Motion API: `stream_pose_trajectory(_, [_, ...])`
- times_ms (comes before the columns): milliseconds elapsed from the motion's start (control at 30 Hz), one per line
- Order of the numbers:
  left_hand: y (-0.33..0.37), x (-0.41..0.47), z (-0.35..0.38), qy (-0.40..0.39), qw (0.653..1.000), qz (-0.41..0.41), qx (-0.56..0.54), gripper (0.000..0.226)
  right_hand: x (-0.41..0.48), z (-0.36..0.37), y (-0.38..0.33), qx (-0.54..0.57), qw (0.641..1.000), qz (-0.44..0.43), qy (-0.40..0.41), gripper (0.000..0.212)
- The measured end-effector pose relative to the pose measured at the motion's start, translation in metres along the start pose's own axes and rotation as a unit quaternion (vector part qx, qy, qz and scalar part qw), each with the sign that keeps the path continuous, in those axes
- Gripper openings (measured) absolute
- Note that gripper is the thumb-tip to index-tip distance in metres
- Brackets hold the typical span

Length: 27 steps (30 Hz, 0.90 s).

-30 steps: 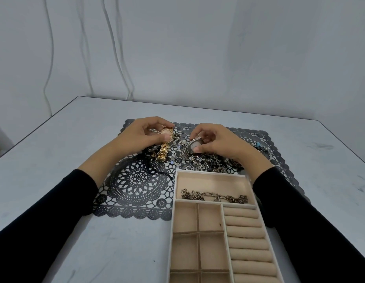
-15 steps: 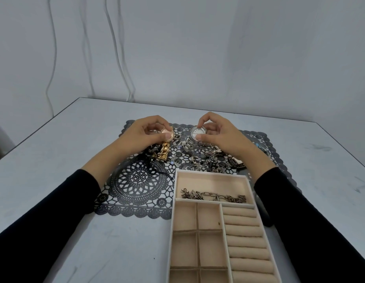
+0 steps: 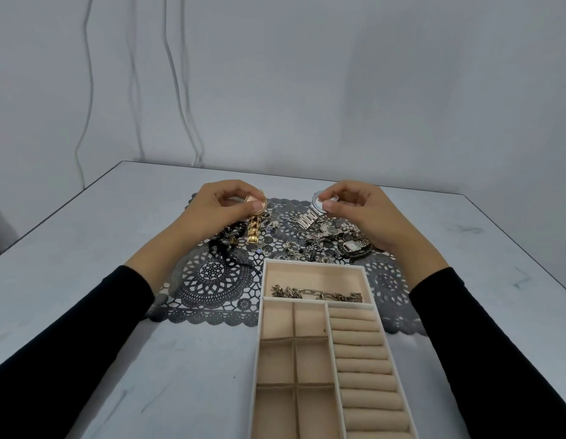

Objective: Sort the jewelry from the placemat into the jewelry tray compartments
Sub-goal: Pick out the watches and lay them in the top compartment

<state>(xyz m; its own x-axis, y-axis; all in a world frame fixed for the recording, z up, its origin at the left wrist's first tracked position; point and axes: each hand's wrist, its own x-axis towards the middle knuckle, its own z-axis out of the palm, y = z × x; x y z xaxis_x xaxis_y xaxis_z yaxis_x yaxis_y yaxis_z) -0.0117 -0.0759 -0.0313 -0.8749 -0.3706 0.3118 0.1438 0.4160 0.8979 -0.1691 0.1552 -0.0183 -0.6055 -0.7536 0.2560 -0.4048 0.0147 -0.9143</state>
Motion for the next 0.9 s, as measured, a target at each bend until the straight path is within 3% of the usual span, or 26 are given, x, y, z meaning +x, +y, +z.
stream_pose_trajectory(200, [0.021, -0.017, 0.007, -0.002, 1.0, 0.007, -0.024, 0.023, -0.02, -0.011, -0.01, 0.028, 0.999, -0.007, 0.015, 0.01])
stream_pose_trajectory(367, [0.033, -0.031, 0.018, -0.038, 0.998, 0.007, -0.052, 0.014, -0.033, -0.019, -0.016, 0.05, 0.999, -0.014, 0.015, 0.012])
stream_pose_trajectory(533, [0.03, -0.046, 0.03, -0.068, 0.995, -0.017, -0.076, 0.02, -0.04, -0.023, -0.014, 0.041, 0.999, -0.006, 0.01, 0.011])
stream_pose_trajectory(900, [0.023, -0.066, 0.044, -0.077, 0.995, -0.054, -0.043, 0.017, -0.041, -0.022, -0.017, 0.043, 0.999, -0.005, -0.009, 0.01])
